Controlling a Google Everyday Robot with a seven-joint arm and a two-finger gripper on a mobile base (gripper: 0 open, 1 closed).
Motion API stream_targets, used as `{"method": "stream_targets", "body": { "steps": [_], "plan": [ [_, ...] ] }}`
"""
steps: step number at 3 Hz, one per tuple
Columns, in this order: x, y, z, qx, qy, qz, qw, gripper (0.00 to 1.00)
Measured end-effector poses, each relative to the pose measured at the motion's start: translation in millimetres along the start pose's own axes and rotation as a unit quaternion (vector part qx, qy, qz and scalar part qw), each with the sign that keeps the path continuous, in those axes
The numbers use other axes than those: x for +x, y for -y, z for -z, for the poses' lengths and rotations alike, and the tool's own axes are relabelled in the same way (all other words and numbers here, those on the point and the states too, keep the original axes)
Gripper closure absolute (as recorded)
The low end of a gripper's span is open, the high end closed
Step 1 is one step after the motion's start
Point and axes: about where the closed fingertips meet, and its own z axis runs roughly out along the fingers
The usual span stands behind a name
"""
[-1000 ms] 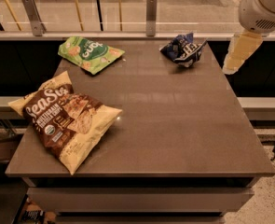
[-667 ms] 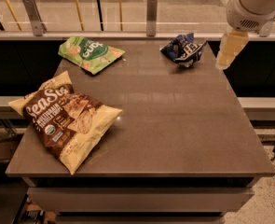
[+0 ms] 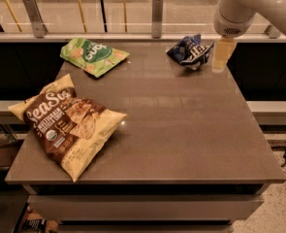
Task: Move blue chip bag near brown chip bag
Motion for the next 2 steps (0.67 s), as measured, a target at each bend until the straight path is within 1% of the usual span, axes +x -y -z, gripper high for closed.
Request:
{"method": "stream_targets", "body": {
  "steps": [2],
  "plan": [
    [-1.1, 0.0, -6.5, -0.006, 0.0, -0.002, 1.0, 0.0]
  ]
}}
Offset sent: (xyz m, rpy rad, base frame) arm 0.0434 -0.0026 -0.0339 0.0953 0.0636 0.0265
